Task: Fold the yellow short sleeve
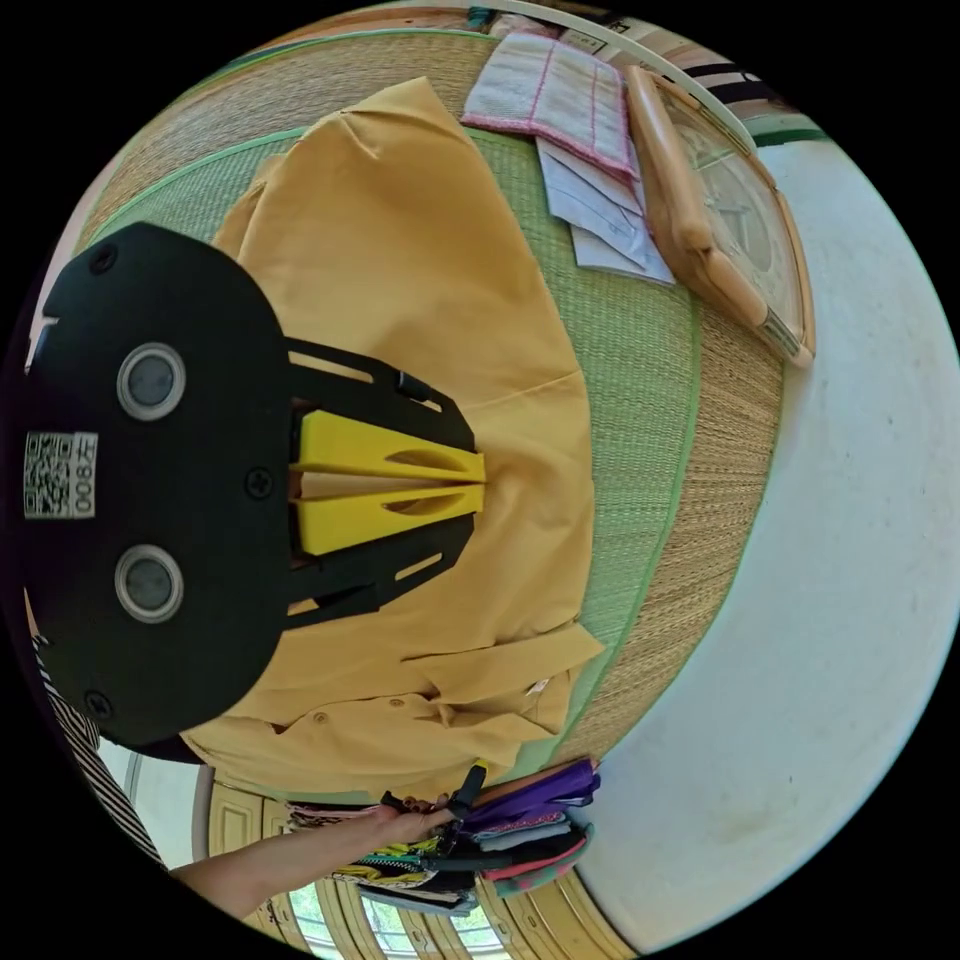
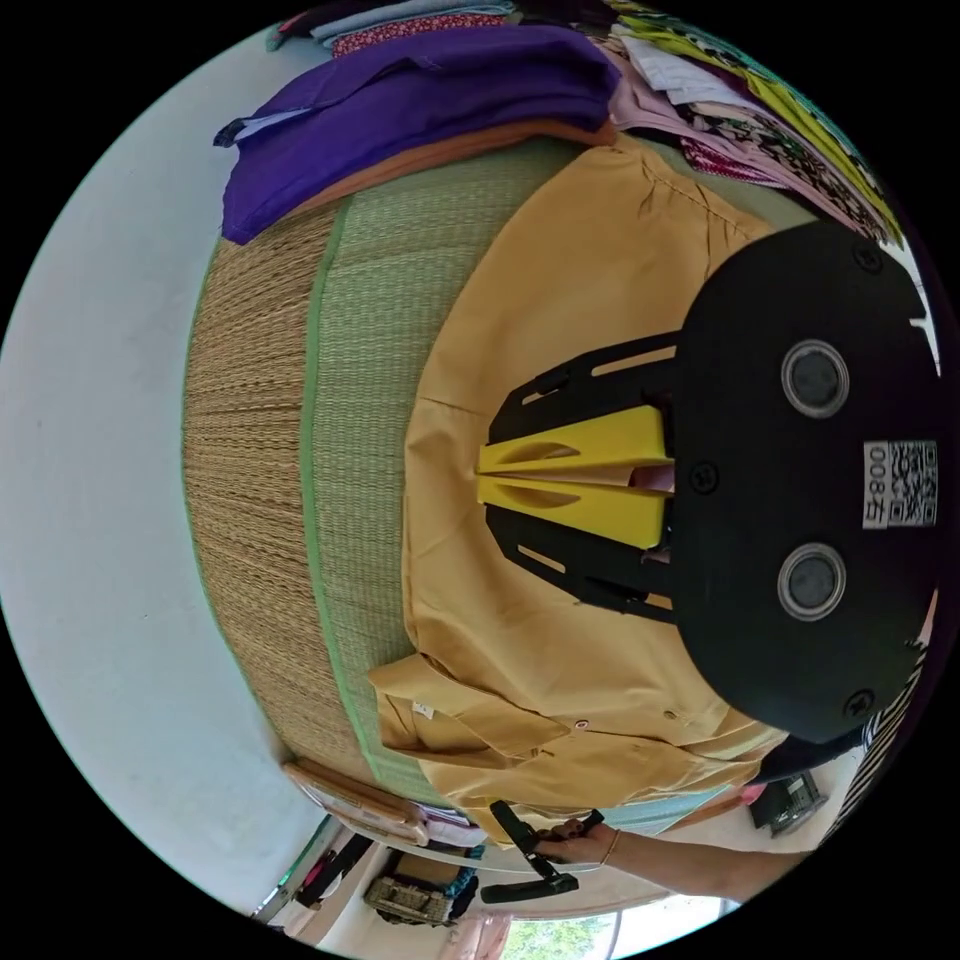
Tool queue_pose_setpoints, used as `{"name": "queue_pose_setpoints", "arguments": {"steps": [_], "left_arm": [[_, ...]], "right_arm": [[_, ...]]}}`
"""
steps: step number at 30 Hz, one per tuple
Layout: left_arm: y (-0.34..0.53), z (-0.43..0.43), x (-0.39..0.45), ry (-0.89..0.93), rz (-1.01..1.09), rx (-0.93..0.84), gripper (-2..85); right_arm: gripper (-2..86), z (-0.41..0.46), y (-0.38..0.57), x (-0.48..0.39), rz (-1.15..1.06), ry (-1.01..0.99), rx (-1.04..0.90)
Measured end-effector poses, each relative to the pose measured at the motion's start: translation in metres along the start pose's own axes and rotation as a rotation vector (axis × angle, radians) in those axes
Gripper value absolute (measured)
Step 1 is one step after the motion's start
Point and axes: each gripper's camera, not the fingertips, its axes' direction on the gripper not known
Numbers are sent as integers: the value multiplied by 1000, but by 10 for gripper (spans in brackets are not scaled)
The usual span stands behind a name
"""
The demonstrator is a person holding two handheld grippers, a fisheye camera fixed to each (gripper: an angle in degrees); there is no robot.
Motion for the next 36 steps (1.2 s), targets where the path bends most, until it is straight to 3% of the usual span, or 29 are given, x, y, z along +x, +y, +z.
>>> {"name": "queue_pose_setpoints", "arguments": {"steps": [10,14,22,29,36], "left_arm": [[-2,1,7,45,0,27,8],[54,-21,5,144,50,32,16],[86,-17,-8,22,36,-21,9],[83,-38,17,40,13,61,4],[66,-52,44,56,28,193,4]], "right_arm": [[2,-2,-14,-4,53,-102,16],[1,-30,31,-8,6,-108,70],[1,-29,128,22,39,49,33],[1,-43,105,29,106,121,46],[1,-45,63,-36,46,-32,169]]}}
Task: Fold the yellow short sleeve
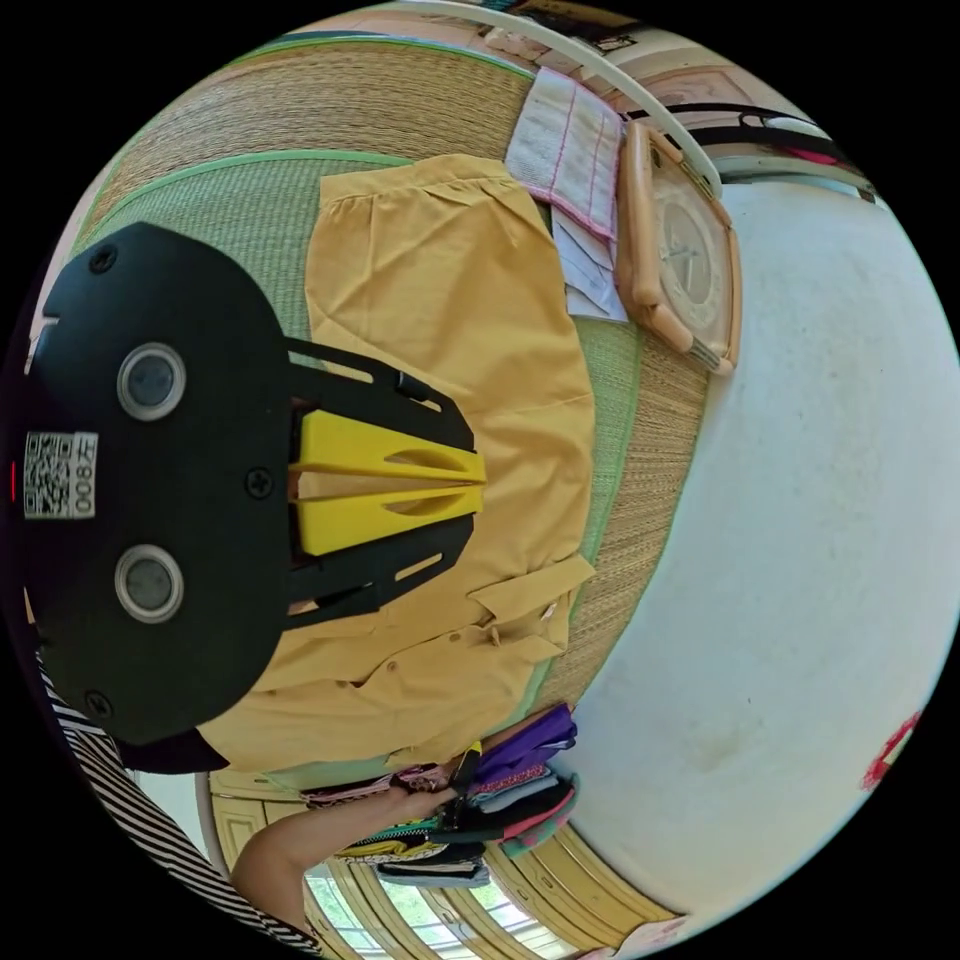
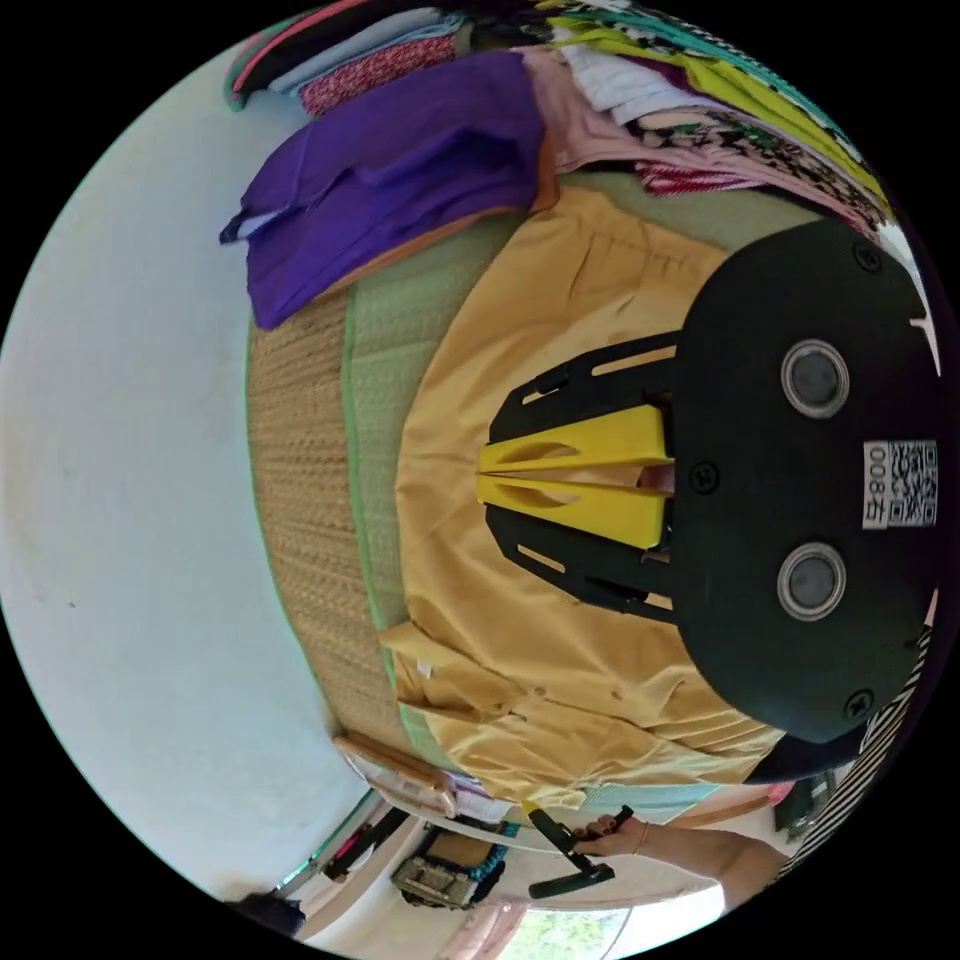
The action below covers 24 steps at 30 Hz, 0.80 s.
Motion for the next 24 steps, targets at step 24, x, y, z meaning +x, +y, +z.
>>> {"name": "queue_pose_setpoints", "arguments": {"steps": [24], "left_arm": [[-62,72,26,-36,54,-35,9]], "right_arm": [[1,99,-61,-46,-157,-239,-48]]}}
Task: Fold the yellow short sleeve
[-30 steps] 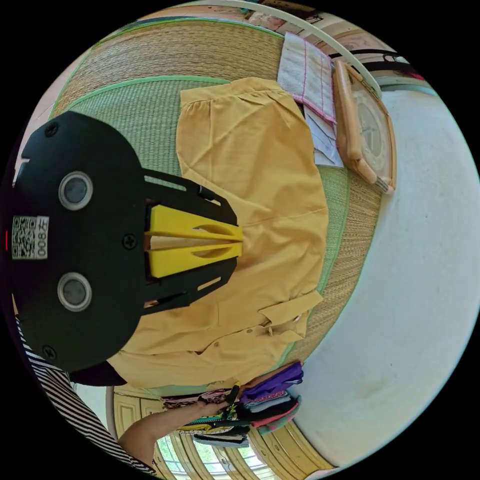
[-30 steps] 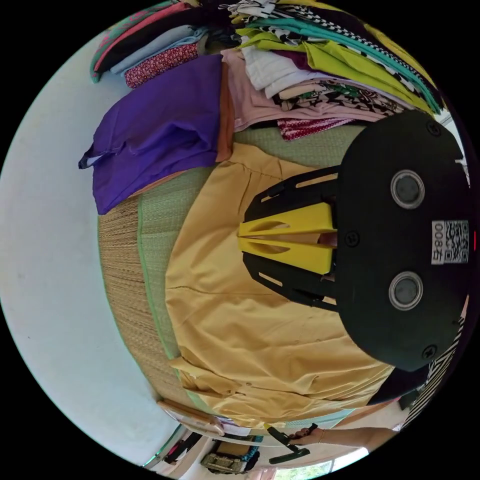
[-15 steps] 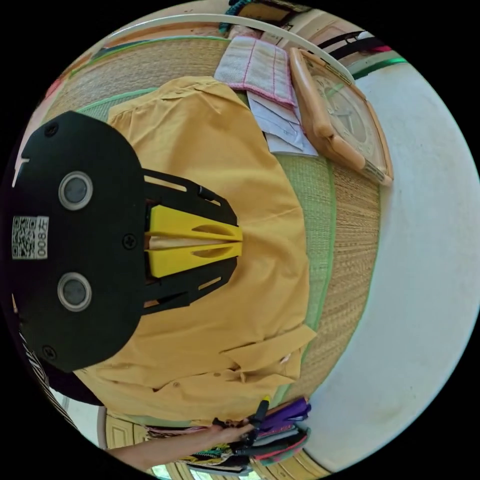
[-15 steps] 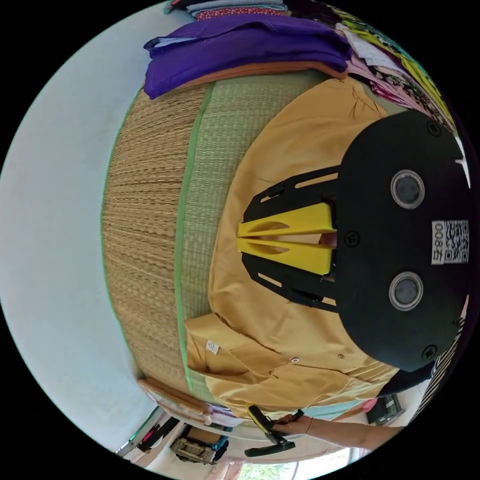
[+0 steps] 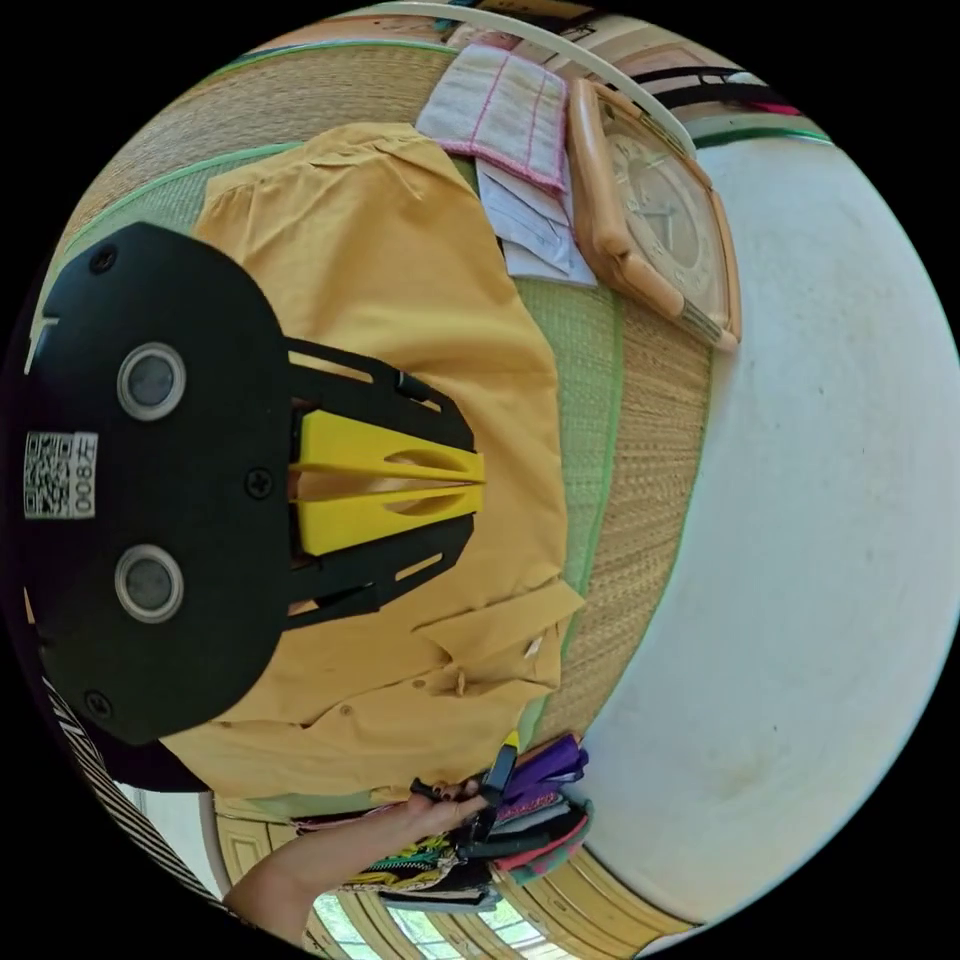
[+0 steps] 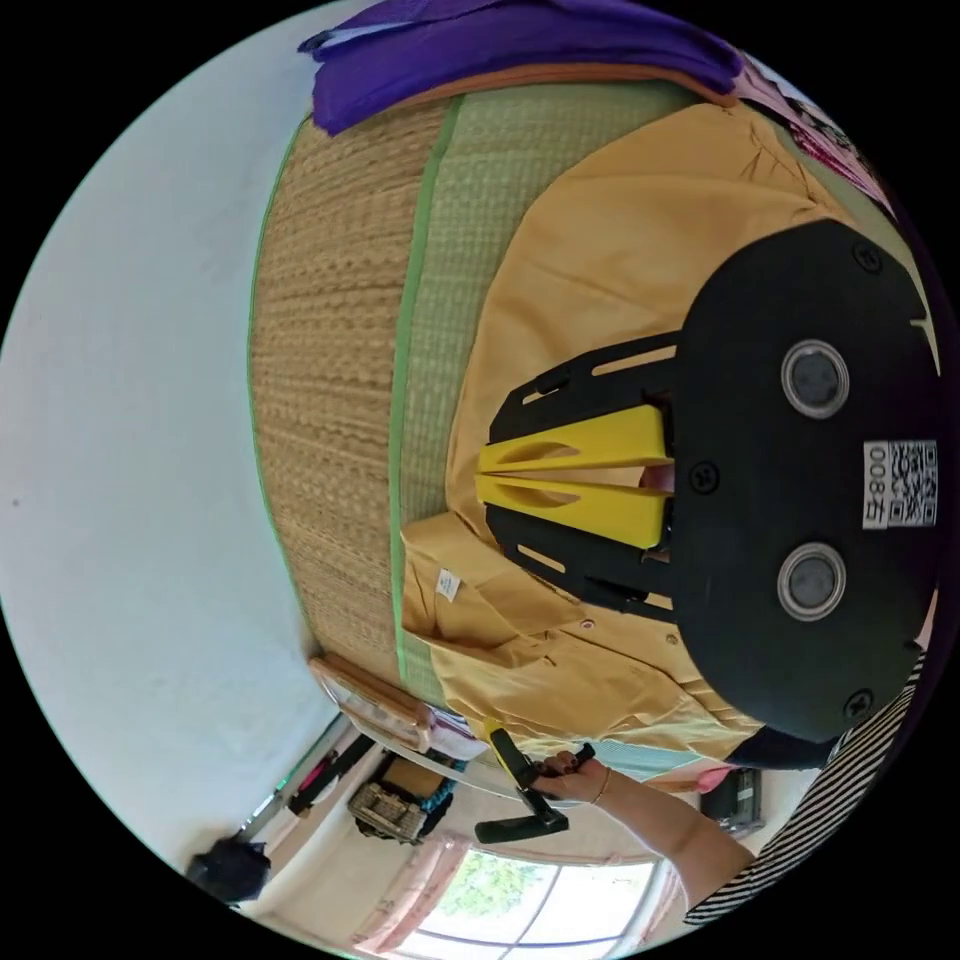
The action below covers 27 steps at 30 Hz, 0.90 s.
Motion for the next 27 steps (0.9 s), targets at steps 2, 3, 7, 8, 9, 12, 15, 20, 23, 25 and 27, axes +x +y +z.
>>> {"name": "queue_pose_setpoints", "arguments": {"steps": [2,3,7,8,9,12,15,20,23,25,27], "left_arm": [[-11,12,21,133,32,-6,16],[-14,16,28,179,47,-13,20],[-38,41,97,380,199,-15,56],[-49,54,119,394,242,-43,65],[-54,61,128,391,263,-58,68],[-77,99,159,348,298,-141,66],[-87,131,171,365,294,-248,28],[-80,106,160,408,245,-139,8],[-75,87,154,430,203,-64,6],[-70,85,155,431,197,-59,6],[-65,82,157,416,199,-60,8]], "right_arm": [[1,17,-8,-11,-22,22,-24],[1,29,-12,-13,-17,37,-41],[1,48,-11,-5,12,1,-54],[1,49,-8,-1,15,-11,-45],[1,51,-5,2,18,-19,-44],[1,55,1,7,18,-28,-45],[1,57,3,13,19,-50,-41],[1,61,3,27,22,-52,-51],[1,62,3,41,67,-92,-43],[1,61,5,48,94,-92,-30],[1,60,8,56,124,-126,-29]]}}
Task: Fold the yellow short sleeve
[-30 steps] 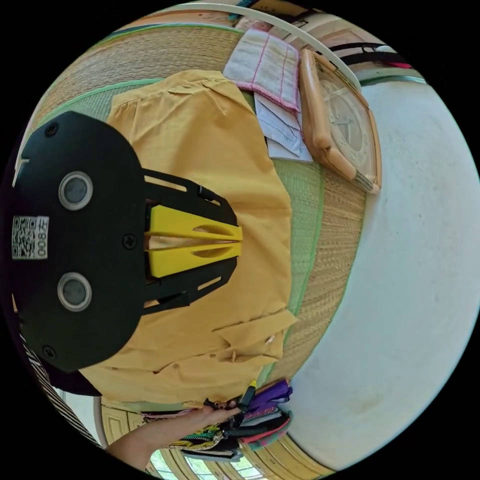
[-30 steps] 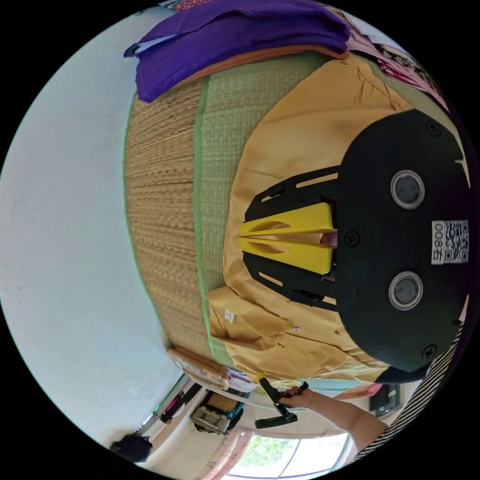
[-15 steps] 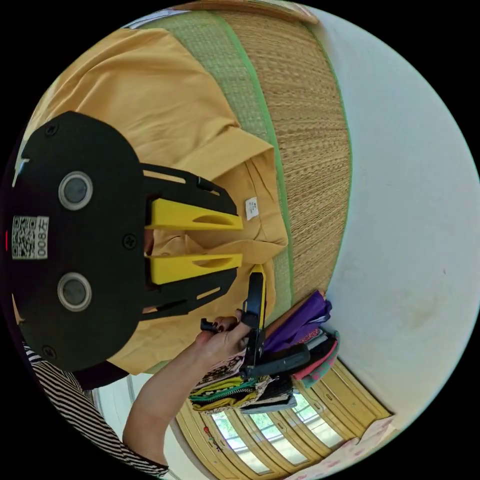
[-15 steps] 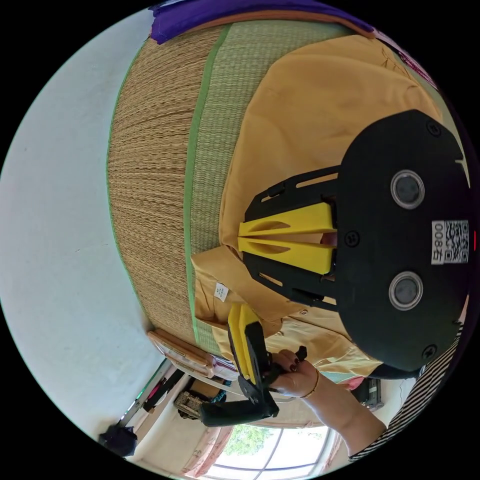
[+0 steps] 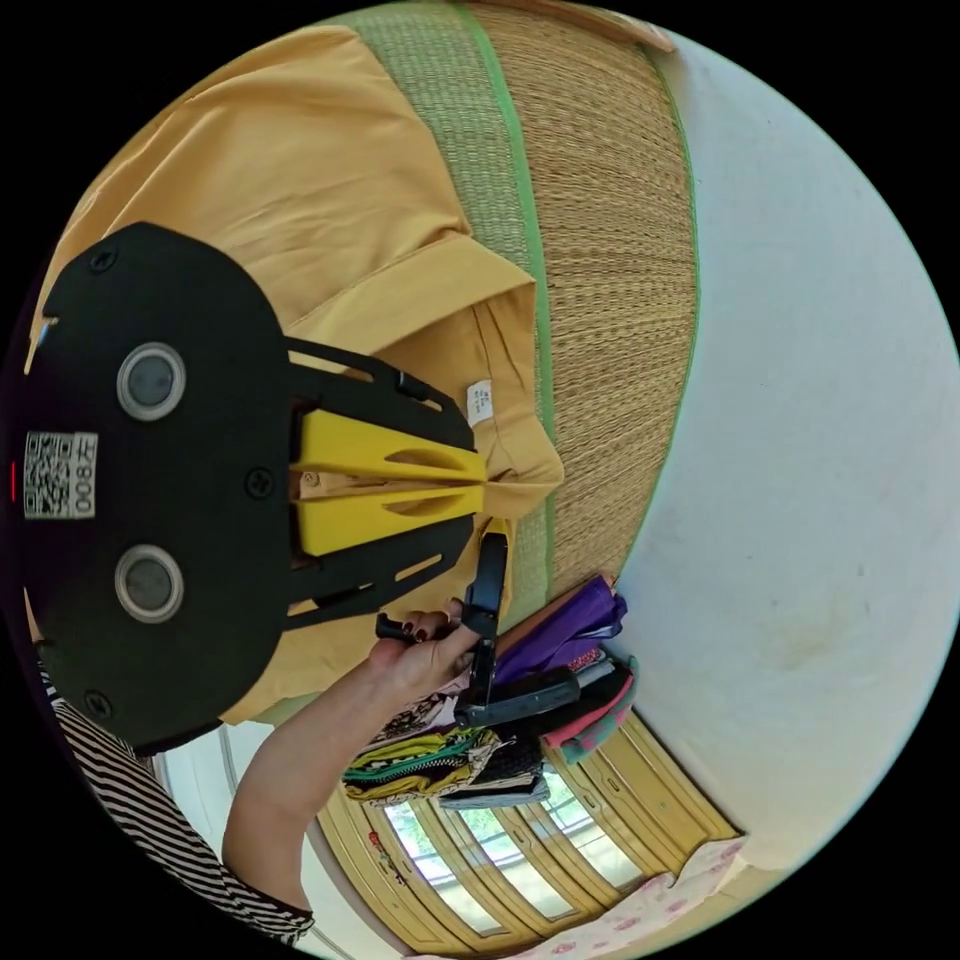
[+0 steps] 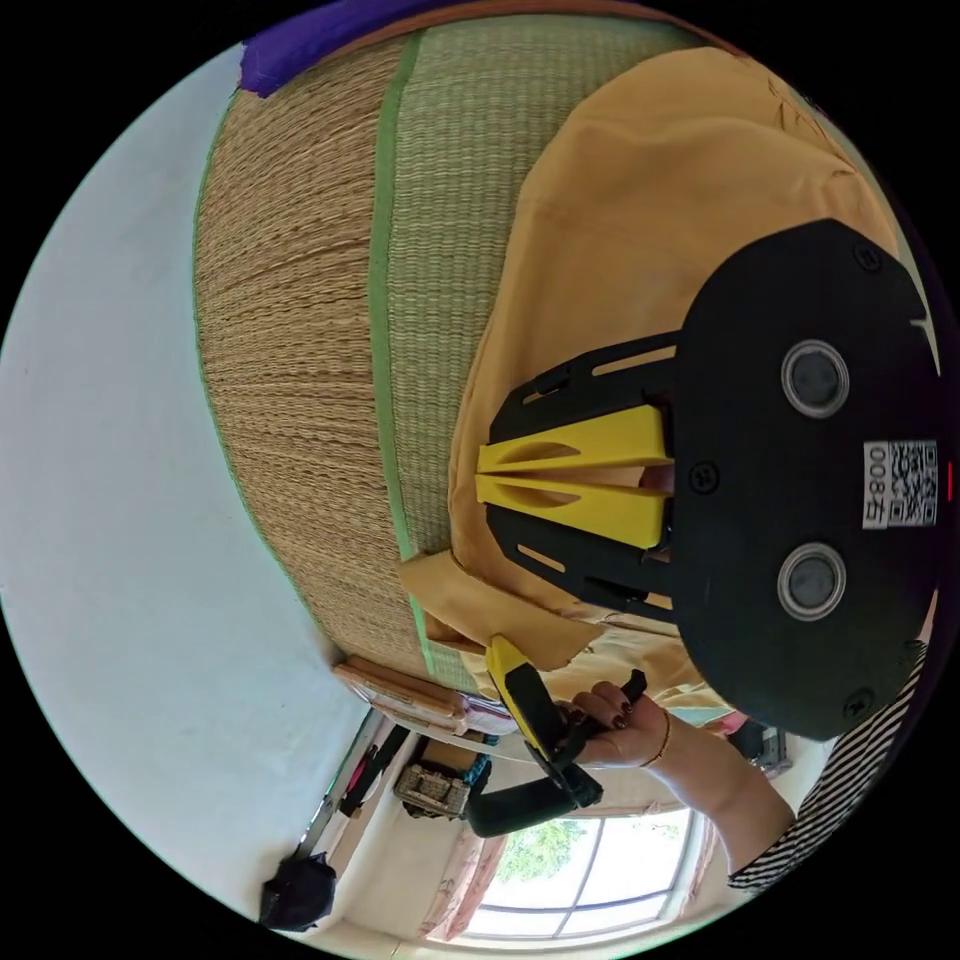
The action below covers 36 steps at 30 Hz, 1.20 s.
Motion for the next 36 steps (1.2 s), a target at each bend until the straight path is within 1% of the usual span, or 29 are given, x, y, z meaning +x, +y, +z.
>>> {"name": "queue_pose_setpoints", "arguments": {"steps": [4,6,8,9,10,12,13,15,19,21,23,25,27,32,36], "left_arm": [[27,-40,-4,5,-16,68,13],[47,-69,-15,-54,-43,111,11],[71,-101,-38,-228,-115,123,7],[76,-106,-44,-275,-132,116,6],[84,-114,-58,-359,-175,94,5],[92,-116,-79,-416,-241,36,5],[96,-116,-91,-435,-270,2,4],[99,-126,-102,-396,-312,49,4],[100,-135,-99,-435,-339,35,6],[109,-147,-89,-402,-334,51,8],[138,-175,-72,-313,-322,95,13],[169,-198,-54,-260,-298,102,22],[207,-215,-34,-207,-273,74,33],[327,-238,39,-87,-309,-94,63],[382,-236,84,-113,-324,-209,71]], "right_arm": [[1,-24,17,4,-22,-22,60],[1,-49,36,12,-30,23,100],[1,-63,50,25,-17,98,115],[1,-68,56,36,10,167,112],[1,-69,58,42,26,198,108],[1,-68,60,65,84,255,76],[1,-69,60,68,85,234,90],[1,-73,50,77,124,208,86],[2,-76,37,76,134,232,56],[2,-84,43,63,92,265,45],[2,-93,58,54,56,247,42],[2,-105,81,44,22,209,45],[4,-116,119,28,-20,139,17],[9,-133,205,-5,-22,23,-47],[17,-138,271,-43,-16,-29,-146]]}}
